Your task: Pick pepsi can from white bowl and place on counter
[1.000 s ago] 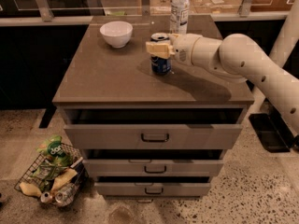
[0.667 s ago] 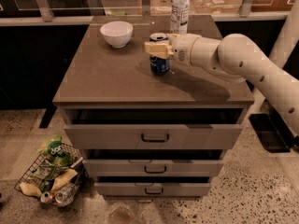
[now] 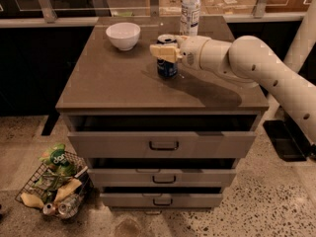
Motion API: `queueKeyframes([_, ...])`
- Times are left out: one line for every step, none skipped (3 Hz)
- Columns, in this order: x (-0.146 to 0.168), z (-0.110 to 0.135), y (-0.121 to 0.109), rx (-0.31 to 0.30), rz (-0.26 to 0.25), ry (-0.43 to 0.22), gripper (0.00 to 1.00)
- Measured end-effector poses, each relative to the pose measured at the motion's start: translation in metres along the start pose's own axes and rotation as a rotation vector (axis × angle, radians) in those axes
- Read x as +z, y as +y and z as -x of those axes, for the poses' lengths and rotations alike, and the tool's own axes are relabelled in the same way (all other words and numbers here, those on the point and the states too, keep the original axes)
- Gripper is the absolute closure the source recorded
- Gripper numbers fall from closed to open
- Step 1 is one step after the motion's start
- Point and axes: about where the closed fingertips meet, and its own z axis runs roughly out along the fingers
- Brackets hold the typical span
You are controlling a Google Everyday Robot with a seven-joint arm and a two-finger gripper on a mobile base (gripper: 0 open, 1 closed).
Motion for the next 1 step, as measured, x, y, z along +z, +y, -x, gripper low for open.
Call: queueKeyframes([0.0018, 0.0001, 0.0017, 0.000, 0.004, 0.000, 0.00])
